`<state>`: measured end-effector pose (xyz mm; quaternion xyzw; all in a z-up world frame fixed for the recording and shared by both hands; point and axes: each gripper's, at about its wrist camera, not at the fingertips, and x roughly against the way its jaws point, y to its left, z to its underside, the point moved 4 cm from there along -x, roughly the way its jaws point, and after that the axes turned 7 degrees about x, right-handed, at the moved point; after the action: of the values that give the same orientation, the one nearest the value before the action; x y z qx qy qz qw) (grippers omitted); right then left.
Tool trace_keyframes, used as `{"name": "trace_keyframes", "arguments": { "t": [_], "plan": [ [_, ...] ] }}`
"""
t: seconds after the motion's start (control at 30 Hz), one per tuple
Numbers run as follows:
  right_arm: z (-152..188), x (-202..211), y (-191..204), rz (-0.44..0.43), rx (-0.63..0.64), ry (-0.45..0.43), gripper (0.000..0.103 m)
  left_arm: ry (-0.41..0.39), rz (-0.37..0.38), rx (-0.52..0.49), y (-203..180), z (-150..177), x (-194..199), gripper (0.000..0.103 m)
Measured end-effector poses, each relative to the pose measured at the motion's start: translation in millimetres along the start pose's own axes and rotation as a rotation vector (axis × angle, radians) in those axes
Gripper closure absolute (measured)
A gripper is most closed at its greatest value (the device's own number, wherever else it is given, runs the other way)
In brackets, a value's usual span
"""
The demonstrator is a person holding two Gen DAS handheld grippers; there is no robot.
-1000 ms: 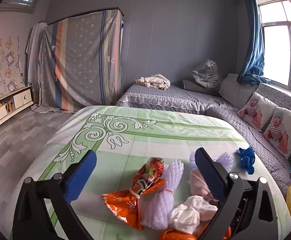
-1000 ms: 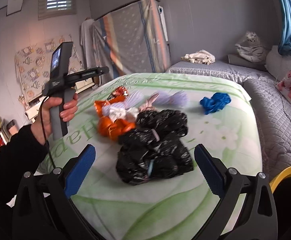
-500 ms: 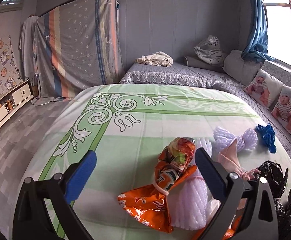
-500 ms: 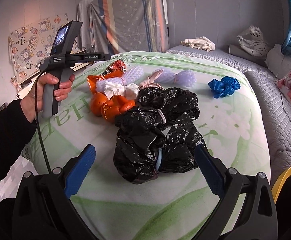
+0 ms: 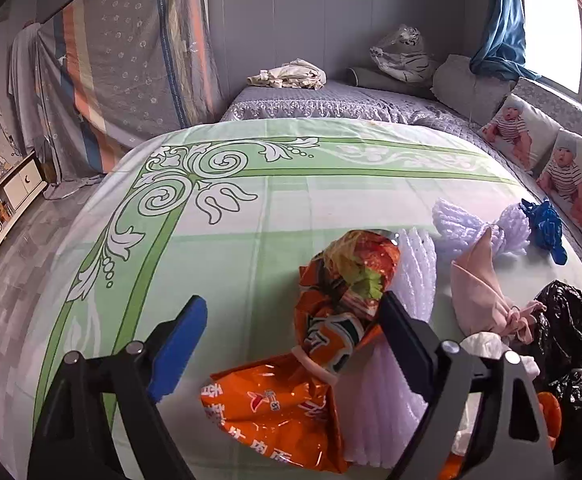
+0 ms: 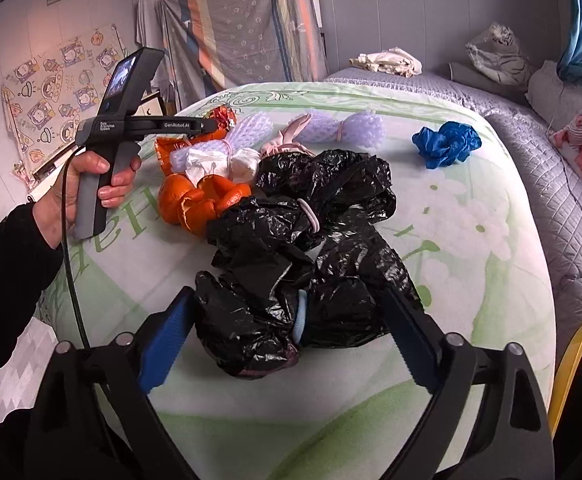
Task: Collect trash
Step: 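Grasp the orange snack wrapper with left tool while right tool grasps a black plastic bag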
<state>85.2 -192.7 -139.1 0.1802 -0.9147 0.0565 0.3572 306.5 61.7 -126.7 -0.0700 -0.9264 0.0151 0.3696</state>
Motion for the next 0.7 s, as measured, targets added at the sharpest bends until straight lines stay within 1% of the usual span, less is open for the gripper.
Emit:
{"name": "trace_keyframes", "arguments": {
  "t": [0.07,0.1,0.13,0.17,0.2,0.27,0.3,0.33,0.47,0.53,0.6,0.63,0.7],
  "plan": [
    [1.2,-3.6,-0.6,-0.004,0.000,0.014,0.020,0.013,0.008,0.000,-1.5,0.6,-3.5,0.033],
    [2.1,-5.3,-1.5,-0.007,-0.006,0.019,0.021,0.026,0.017,-0.004,-3.7,2.0,-5.7,0.040],
    [2.8,-6.9,-3.3,-0.017,-0.017,0.026,0.021,0.035,0.024,-0.010,-5.8,3.3,-6.1,0.045],
    [3.4,-8.1,-4.5,-0.021,-0.024,0.032,0.022,0.040,0.025,-0.018,-7.6,4.4,-6.9,0.046],
    [4.2,-9.2,-5.7,-0.024,-0.029,0.039,0.023,0.036,0.019,-0.025,-9.1,5.5,-6.6,0.049],
    [5.7,-9.7,-8.0,-0.037,-0.045,0.052,0.025,0.044,0.022,-0.029,-9.7,6.9,-7.1,0.061],
    [6.2,-9.5,-8.9,-0.042,-0.052,0.059,0.028,0.050,0.022,-0.028,-9.2,7.8,-7.4,0.071],
    [6.6,-8.9,-9.7,-0.045,-0.055,0.064,0.029,0.051,0.017,-0.025,-8.2,8.4,-7.3,0.071],
    [6.9,-5.3,-12.7,-0.057,-0.074,0.068,0.038,0.044,0.013,-0.011,-5.2,9.6,-4.7,0.072],
    [6.2,-3.1,-13.5,-0.057,-0.082,0.061,0.046,0.041,0.010,0.002,-4.0,8.6,-3.4,0.073],
    [4.6,-2.6,-13.9,-0.058,-0.083,0.053,0.058,0.038,0.002,0.026,-1.2,7.8,-1.8,0.073],
    [3.7,-2.5,-14.3,-0.057,-0.088,0.049,0.061,0.036,-0.002,0.037,1.1,7.0,-1.8,0.073],
    [1.6,-2.1,-14.1,-0.052,-0.091,0.046,0.071,0.032,-0.008,0.064,5.4,6.6,0.1,0.073]
  ]
}}
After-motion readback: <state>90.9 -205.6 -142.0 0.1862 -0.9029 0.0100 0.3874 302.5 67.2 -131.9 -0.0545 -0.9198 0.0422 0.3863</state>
